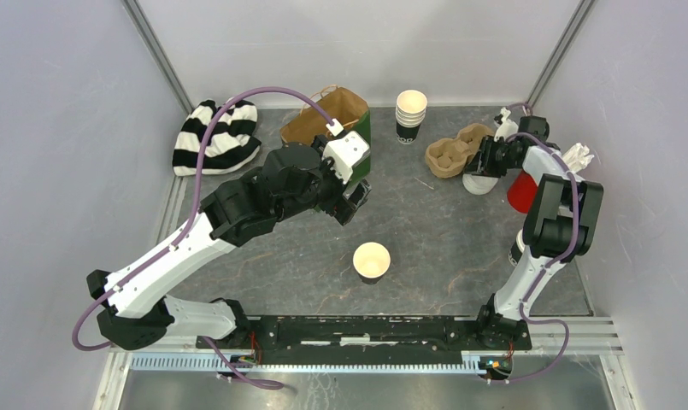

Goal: Pack the takeout coffee

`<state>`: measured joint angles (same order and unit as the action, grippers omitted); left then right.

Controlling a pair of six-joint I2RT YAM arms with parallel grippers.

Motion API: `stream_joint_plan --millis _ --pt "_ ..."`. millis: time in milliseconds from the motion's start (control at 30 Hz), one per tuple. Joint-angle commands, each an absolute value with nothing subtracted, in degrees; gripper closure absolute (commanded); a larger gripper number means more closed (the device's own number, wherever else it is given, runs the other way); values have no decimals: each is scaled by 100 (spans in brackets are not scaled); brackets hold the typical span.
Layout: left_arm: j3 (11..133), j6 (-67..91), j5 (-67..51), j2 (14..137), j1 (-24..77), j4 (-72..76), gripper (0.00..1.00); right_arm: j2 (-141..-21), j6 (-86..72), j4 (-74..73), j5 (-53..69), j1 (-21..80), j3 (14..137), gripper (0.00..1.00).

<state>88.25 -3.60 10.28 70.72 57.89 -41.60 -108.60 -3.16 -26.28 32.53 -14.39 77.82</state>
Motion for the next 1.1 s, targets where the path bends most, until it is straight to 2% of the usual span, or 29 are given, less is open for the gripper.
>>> stream_joint_plan --millis 0,733,800,867,1067 --pt "9038 -583 975 7065 5818 -4054 8 -10964 -265 -2479 3318 -1429 8014 61" --pt "9016 -614 993 7055 5815 -4062 8 -11029 -537 -2226 3820 -1429 7906 90" --pt "9018 -613 995 7045 5818 -4061 8 -11006 -482 -2274 3742 -1429 7904 88" --pt "9008 -615 1000 7049 5817 -4062 8 -10956 -438 -2284 3620 -1422 7886 81" --pt "9004 -612 967 7057 5814 -4047 8 -11028 -388 -2321 3613 -1412 7845 73"
